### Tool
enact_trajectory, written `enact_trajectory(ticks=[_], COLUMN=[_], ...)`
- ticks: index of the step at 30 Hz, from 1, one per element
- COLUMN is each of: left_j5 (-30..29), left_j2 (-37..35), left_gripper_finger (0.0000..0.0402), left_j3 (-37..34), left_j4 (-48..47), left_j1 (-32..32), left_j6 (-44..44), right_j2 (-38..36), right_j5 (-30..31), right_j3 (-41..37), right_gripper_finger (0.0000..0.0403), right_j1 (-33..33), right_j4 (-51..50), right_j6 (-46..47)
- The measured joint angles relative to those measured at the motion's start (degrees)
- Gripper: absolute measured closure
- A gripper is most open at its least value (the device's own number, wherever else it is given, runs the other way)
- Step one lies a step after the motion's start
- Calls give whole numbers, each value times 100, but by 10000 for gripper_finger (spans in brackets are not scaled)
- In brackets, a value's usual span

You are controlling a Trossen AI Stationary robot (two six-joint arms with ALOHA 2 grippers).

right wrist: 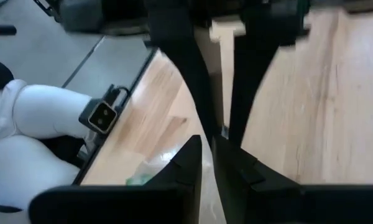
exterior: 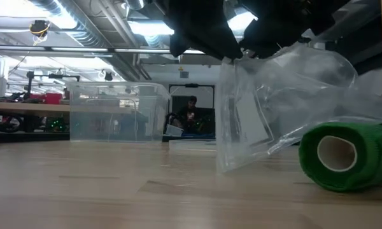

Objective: Roll bandage
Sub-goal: Open the transparent zip bag

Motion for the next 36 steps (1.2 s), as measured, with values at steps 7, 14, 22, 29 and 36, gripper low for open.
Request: enact_trajectory(ticks=[7,14,22,29,36], left_j5=[-7,-17,-17,-17,-17], left_j2=[0,0,-4,-7,-9], left_gripper_finger=[392,392,392,392,392], left_j3=[0,0,0,0,0], left_j4=[-148,-288,-279,-196,-32], left_j1=[-2,-2,-2,-2,-2], left_j6=[24,83,305,323,454], right_j2=[0,0,0,0,2], right_j5=[-107,144,201,144,46], right_j3=[-6,-7,-7,-11,-11], right_gripper_finger=[333,249,215,214,214], right_j1=[4,4,0,1,4], right_j4=[-154,-126,-150,-196,-301], right_j6=[13,160,162,170,173])
